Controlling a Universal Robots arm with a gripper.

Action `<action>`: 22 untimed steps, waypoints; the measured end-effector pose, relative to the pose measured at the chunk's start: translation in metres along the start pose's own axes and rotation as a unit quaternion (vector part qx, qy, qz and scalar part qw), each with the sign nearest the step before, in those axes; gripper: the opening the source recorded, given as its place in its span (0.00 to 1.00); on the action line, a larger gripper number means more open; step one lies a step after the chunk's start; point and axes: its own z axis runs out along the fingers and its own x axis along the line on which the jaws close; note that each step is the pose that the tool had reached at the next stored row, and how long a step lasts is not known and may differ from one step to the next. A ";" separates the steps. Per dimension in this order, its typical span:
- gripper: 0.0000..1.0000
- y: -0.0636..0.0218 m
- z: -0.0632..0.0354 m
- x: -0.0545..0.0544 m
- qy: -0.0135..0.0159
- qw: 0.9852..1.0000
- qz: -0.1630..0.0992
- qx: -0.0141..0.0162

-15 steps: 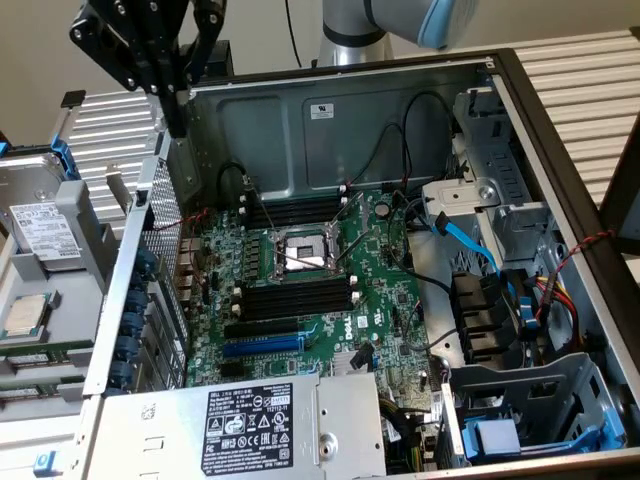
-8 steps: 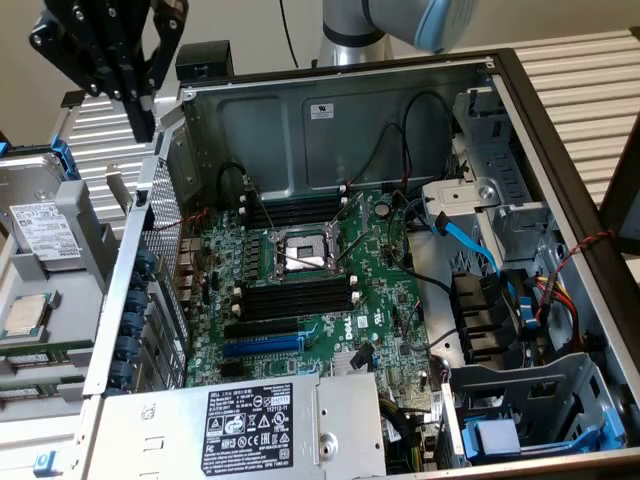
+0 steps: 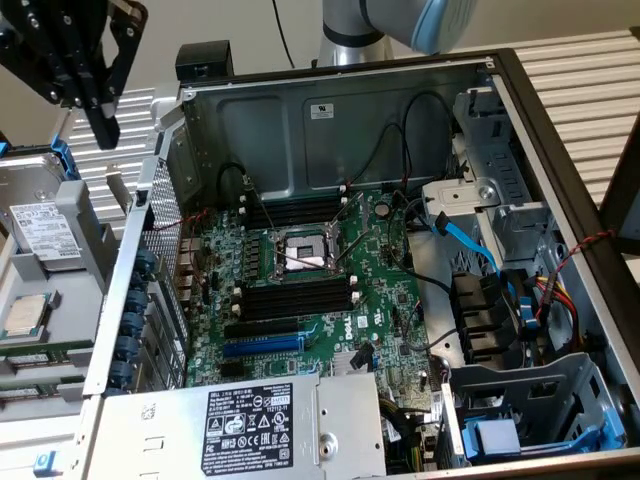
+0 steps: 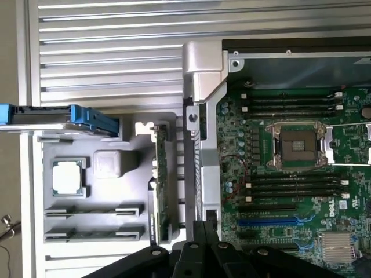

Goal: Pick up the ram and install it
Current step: 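Reach for the ram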

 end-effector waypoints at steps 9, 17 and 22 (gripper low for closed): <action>0.10 -0.0097 -0.0012 0.033 0.000 1.000 0.000 -0.001; 0.10 -0.0197 -0.0023 0.062 0.000 1.000 0.000 -0.001; 0.10 -0.0261 -0.0029 0.077 0.000 1.000 0.000 -0.001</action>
